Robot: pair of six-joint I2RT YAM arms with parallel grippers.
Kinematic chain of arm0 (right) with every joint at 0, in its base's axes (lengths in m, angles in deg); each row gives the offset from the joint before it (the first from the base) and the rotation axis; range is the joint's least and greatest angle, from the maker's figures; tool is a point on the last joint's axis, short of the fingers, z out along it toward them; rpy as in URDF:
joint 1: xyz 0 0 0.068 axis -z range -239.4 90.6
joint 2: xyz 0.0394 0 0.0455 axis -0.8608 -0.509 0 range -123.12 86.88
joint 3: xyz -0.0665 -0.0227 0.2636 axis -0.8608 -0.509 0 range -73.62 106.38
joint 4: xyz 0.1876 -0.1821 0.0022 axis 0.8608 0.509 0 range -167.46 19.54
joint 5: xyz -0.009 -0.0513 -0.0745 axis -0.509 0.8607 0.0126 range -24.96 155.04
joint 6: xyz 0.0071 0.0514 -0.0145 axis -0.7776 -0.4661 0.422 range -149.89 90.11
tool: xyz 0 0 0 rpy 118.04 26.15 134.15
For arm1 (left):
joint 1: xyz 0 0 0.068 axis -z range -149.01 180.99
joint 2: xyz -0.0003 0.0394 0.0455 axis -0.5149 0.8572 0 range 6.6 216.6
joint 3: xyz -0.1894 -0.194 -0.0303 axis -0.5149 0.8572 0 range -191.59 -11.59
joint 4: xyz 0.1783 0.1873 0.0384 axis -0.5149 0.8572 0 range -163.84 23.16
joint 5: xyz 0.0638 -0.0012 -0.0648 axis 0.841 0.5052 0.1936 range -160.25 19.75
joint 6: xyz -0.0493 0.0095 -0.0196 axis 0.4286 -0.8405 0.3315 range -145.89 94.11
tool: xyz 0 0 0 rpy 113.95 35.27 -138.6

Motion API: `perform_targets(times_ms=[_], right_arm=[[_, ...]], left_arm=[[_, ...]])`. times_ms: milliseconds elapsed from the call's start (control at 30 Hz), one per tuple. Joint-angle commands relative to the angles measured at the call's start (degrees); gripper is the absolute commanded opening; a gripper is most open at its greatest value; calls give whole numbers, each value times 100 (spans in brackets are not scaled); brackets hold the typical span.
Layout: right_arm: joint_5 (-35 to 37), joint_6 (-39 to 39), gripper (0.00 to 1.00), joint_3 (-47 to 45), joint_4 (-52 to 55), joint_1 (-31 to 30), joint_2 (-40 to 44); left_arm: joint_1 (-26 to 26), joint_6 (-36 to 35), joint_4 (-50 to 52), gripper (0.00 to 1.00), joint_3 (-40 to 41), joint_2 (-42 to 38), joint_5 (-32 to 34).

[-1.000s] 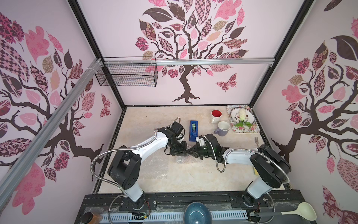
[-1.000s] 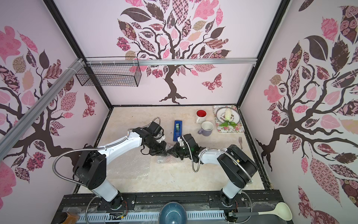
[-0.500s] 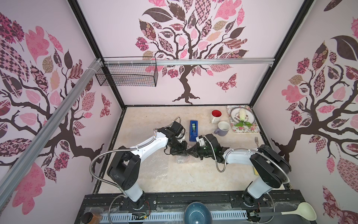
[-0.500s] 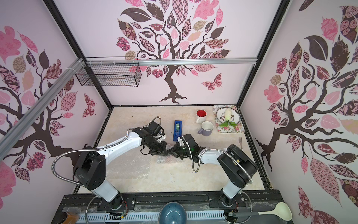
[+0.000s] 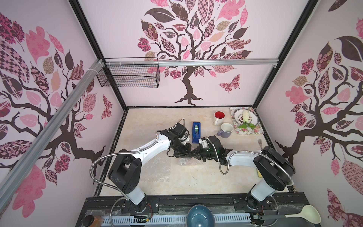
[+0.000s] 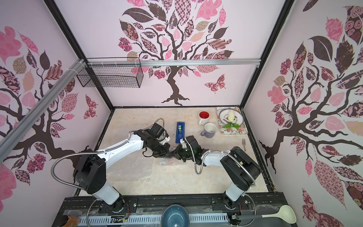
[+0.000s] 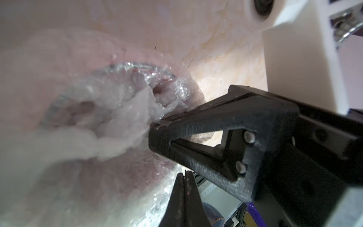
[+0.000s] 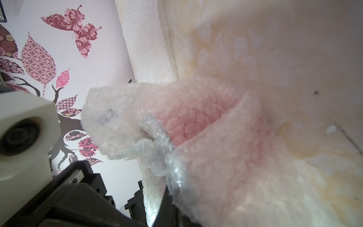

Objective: Wrap mugs in bubble wrap
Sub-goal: Stick the tape on the bubble wrap.

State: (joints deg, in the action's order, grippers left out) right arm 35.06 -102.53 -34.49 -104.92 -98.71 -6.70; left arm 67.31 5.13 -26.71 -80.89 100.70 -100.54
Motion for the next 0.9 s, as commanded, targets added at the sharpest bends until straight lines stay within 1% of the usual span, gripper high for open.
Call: perform_targets(times_ms=[0,233,300,400,533,567,700,867], right_arm=[[290,-98,0,81,566,-5,-109],[325,-101,0,99,619,-7,-30],[335,-109,2,103,619,-9,-7],[373,-136,9,118,628,-7,70],[453,-152,30,214,810,-11,231],[502,-154,37,260,893,-7,290],[620,-87,45,533,1465,-13,434],[754,-132,51,757,1891,19,585]], left_arm=[[34,-209,76,0,255,12,39],[40,-309,28,0,555,42,198],[43,-293,24,0,567,50,254],[44,-278,61,0,543,29,394],[45,-256,144,0,518,38,532],[49,-266,156,0,552,29,549],[42,-253,138,0,609,-10,576],[43,-239,121,0,616,-30,589]])
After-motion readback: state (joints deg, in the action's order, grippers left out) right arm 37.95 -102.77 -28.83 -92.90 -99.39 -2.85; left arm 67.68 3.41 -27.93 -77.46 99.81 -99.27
